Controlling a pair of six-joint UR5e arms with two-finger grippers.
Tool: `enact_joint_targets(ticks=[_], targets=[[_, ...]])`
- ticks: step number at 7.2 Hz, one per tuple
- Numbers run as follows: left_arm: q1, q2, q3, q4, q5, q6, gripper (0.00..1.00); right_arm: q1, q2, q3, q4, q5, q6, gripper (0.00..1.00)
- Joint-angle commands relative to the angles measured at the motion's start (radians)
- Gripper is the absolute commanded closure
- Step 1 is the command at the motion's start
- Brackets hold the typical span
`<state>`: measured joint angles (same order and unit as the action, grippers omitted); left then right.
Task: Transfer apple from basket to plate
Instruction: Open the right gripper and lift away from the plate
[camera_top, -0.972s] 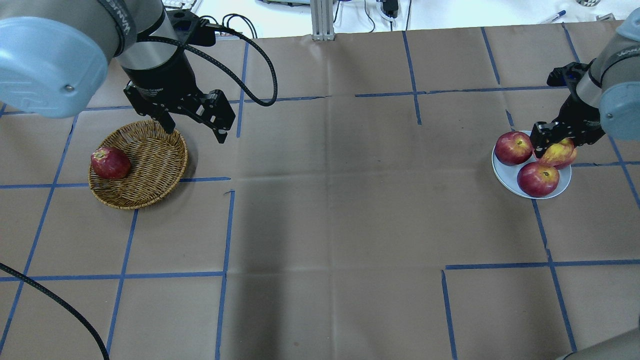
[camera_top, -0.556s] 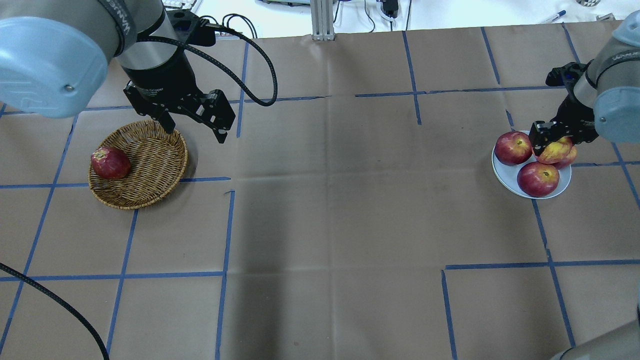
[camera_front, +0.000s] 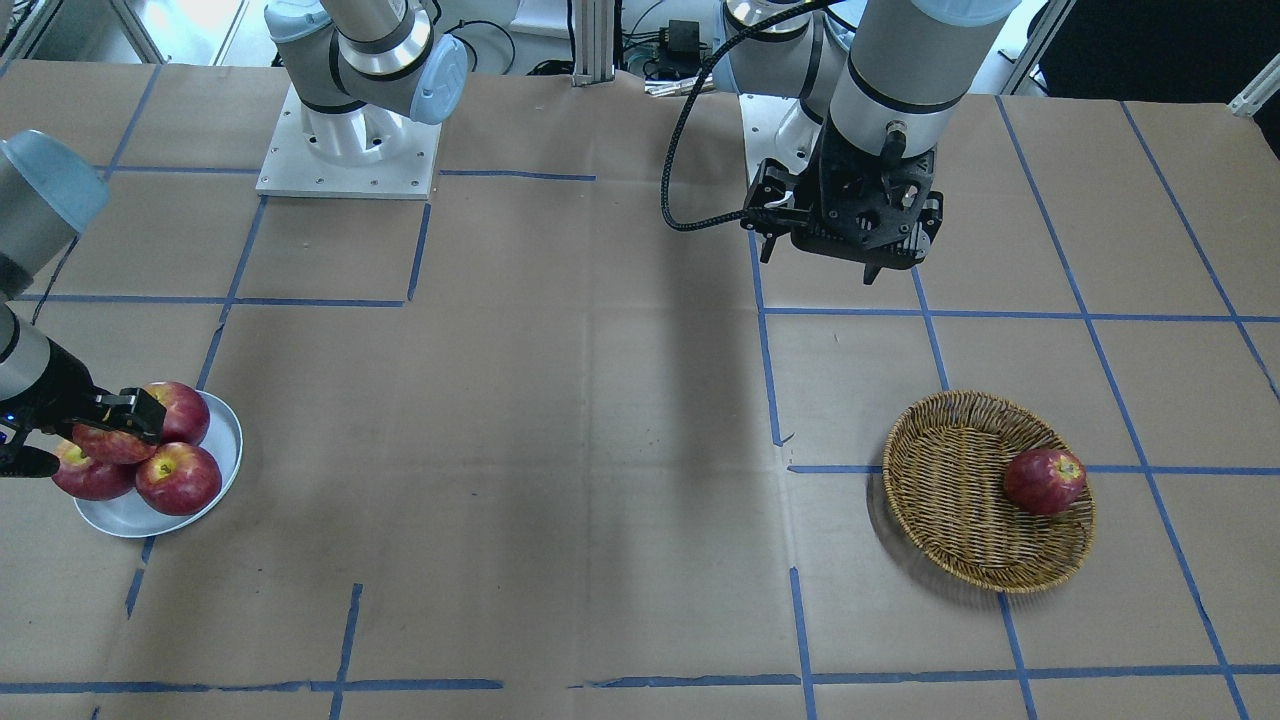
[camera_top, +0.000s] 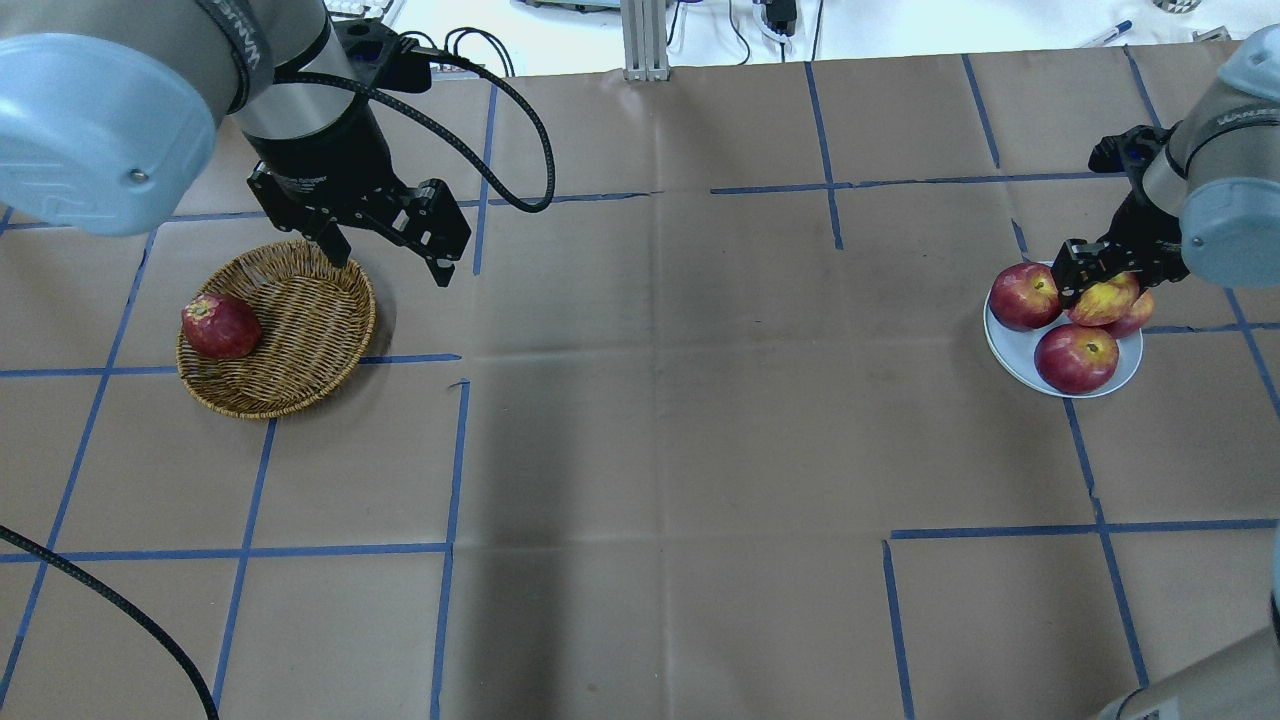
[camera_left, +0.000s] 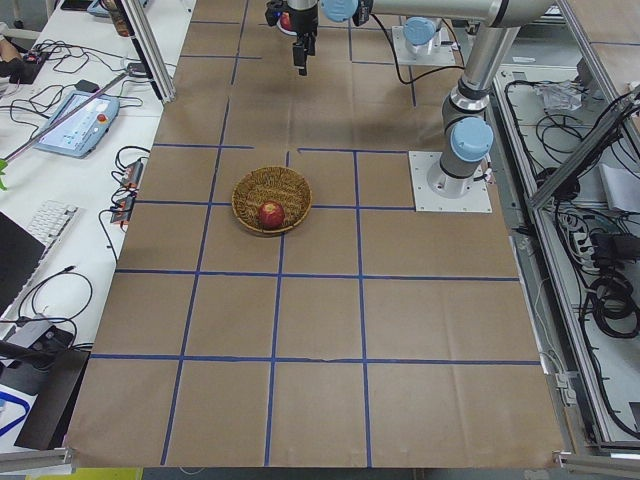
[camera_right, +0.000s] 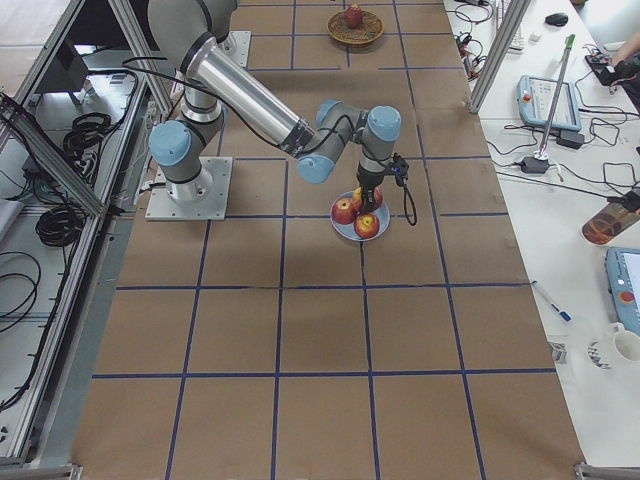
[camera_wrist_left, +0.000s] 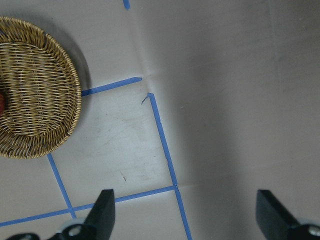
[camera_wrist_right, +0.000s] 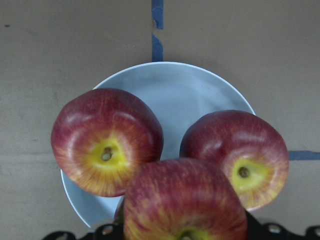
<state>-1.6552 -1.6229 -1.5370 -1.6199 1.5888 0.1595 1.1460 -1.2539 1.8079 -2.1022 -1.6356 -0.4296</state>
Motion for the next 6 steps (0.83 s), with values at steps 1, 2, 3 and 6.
enact_joint_targets(ticks=[1,2,3,6], targets=[[0.000,0.000,0.000,0.000,0.000,0.000,0.01,0.006,-0.030,-0.015,0.007,0.000,0.006,0.00],[0.000,0.000,-0.002,0.000,0.000,0.000,0.01,0.011,-0.059,-0.042,0.054,0.002,0.006,0.00],[0.000,0.000,-0.002,0.000,0.000,0.000,0.01,0.021,-0.096,-0.102,0.153,0.006,0.008,0.00],[0.000,0.002,0.001,0.000,-0.001,0.002,0.01,0.183,-0.182,-0.292,0.491,0.019,0.193,0.00]])
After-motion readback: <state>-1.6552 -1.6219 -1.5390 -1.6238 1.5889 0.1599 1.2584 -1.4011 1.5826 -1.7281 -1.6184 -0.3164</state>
